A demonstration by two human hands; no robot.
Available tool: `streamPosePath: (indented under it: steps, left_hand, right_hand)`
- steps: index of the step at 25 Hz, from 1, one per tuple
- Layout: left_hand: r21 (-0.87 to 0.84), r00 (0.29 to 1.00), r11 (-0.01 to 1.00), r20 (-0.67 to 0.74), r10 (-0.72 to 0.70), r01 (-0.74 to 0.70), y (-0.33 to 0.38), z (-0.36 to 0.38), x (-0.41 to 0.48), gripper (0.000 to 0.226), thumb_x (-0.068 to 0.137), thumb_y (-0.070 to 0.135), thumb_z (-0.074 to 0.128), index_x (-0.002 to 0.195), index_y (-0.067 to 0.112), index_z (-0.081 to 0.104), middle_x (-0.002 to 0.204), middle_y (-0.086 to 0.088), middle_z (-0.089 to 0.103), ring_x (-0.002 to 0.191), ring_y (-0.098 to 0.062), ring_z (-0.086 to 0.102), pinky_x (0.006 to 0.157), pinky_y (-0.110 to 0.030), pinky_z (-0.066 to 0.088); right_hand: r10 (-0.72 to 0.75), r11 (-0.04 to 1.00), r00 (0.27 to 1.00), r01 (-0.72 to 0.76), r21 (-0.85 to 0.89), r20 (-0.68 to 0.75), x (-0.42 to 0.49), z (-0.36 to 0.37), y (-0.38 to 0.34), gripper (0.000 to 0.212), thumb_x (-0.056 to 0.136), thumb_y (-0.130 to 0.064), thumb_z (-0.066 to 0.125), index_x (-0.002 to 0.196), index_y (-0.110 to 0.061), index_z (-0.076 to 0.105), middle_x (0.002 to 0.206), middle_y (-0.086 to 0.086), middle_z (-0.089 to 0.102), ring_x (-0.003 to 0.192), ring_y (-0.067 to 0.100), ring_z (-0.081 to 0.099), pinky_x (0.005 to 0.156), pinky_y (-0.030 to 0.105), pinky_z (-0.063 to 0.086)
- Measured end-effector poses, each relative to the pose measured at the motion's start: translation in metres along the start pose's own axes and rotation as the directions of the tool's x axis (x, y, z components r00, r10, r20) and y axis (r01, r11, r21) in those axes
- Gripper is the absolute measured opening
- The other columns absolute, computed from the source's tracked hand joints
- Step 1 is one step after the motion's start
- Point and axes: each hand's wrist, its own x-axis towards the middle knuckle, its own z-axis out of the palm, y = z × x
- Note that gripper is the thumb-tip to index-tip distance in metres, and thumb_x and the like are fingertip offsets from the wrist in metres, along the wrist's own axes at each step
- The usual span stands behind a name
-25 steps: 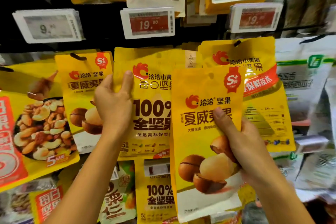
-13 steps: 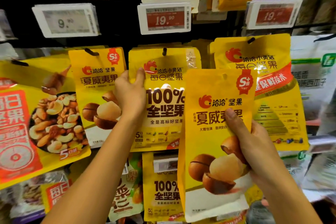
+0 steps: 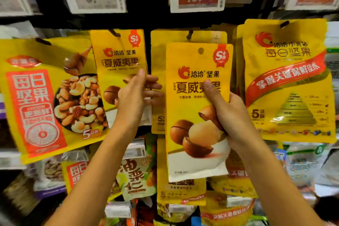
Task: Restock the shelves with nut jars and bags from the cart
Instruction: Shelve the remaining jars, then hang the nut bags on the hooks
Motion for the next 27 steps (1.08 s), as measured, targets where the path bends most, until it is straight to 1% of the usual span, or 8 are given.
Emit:
streamPosePath:
  steps: [3,6,9,14,21,23,25,27]
  left_hand:
    - [-0.08,0.985,0.997,0.17,0.026,-0.012,0.001,-0.017,-0.025,0.036,0.085,0.047,0.04,0.089,0.034,0.073,0.09,0.011,0.074,0.086,-0.003,0.069,0.067,-0.018,0.055]
    - [-0.17,1.0,0.985,-0.008,0.001,-0.002,-0.003,-0.035,-0.037,0.042,0.079,0.047,0.052,0.112,0.024,0.065,0.102,0.006,0.073,0.093,-0.009,0.069,0.069,-0.02,0.056]
    - [-0.102,0.984,0.994,-0.179,0.02,-0.039,0.001,-0.057,-0.024,0.017,0.093,0.03,0.053,0.092,0.022,0.068,0.083,0.007,0.075,0.079,-0.01,0.072,0.06,-0.019,0.055]
    - [0.019,0.972,0.997,-0.22,0.082,-0.08,0.024,-0.075,0.024,0.025,0.095,0.028,0.053,0.076,0.021,0.067,0.071,0.006,0.074,0.07,-0.009,0.071,0.06,-0.023,0.057]
    - [0.038,0.972,0.999,-0.232,0.022,-0.013,0.027,-0.077,0.07,0.028,0.093,0.032,0.056,0.071,0.019,0.067,0.086,-0.014,0.071,0.086,-0.031,0.067,0.086,-0.055,0.05]
    - [0.025,0.978,1.0,-0.206,0.018,-0.013,0.022,-0.077,0.069,0.026,0.093,0.032,0.056,0.075,0.021,0.069,0.086,-0.01,0.073,0.089,-0.034,0.068,0.085,-0.053,0.053]
    - [0.017,0.981,1.0,-0.193,0.026,-0.023,0.017,-0.078,0.069,0.025,0.093,0.032,0.056,0.076,0.022,0.07,0.077,0.0,0.074,0.08,-0.024,0.071,0.077,-0.044,0.056]
    - [0.052,0.979,0.998,-0.194,0.054,-0.045,0.013,-0.079,0.074,0.023,0.093,0.031,0.056,0.077,0.023,0.069,0.073,0.005,0.073,0.075,-0.016,0.07,0.073,-0.037,0.056]
  right_hand:
    - [-0.033,0.999,0.997,0.035,-0.027,0.063,0.004,0.036,0.01,0.028,0.07,-0.054,0.057,0.086,-0.032,0.066,0.082,-0.022,0.072,0.078,-0.004,0.068,0.059,0.011,0.05]
    - [-0.072,0.994,0.988,0.083,-0.074,0.135,-0.002,0.071,0.026,0.038,0.067,-0.058,0.056,0.09,-0.031,0.066,0.085,-0.018,0.073,0.074,0.001,0.069,0.064,0.016,0.054]
    - [-0.086,0.993,0.977,0.1,-0.064,0.193,0.002,0.103,0.031,0.045,0.067,-0.066,0.044,0.09,-0.033,0.065,0.089,-0.016,0.072,0.084,-0.001,0.068,0.07,0.012,0.052]
    - [-0.075,0.995,0.985,0.083,-0.048,0.158,0.037,0.136,0.013,0.042,0.084,-0.061,0.037,0.091,-0.029,0.065,0.091,-0.012,0.072,0.087,0.0,0.067,0.072,0.014,0.052]
    - [-0.069,0.986,0.996,0.077,-0.149,0.06,0.073,0.153,0.0,0.052,0.093,-0.055,0.037,0.096,-0.012,0.067,0.097,0.014,0.069,0.095,0.03,0.064,0.092,0.048,0.048]
    - [-0.053,0.986,0.997,0.061,-0.153,0.058,0.074,0.153,0.005,0.05,0.093,-0.056,0.037,0.09,-0.015,0.066,0.095,0.012,0.069,0.094,0.029,0.063,0.087,0.044,0.049]
    - [-0.055,0.988,0.998,0.061,-0.144,0.043,0.072,0.152,0.01,0.042,0.092,-0.057,0.037,0.078,-0.025,0.062,0.084,0.0,0.066,0.087,0.019,0.062,0.075,0.033,0.047]
    - [-0.066,0.988,0.997,0.07,-0.136,0.036,0.076,0.152,0.011,0.043,0.093,-0.056,0.038,0.073,-0.024,0.058,0.074,-0.001,0.06,0.079,0.019,0.059,0.07,0.032,0.043]
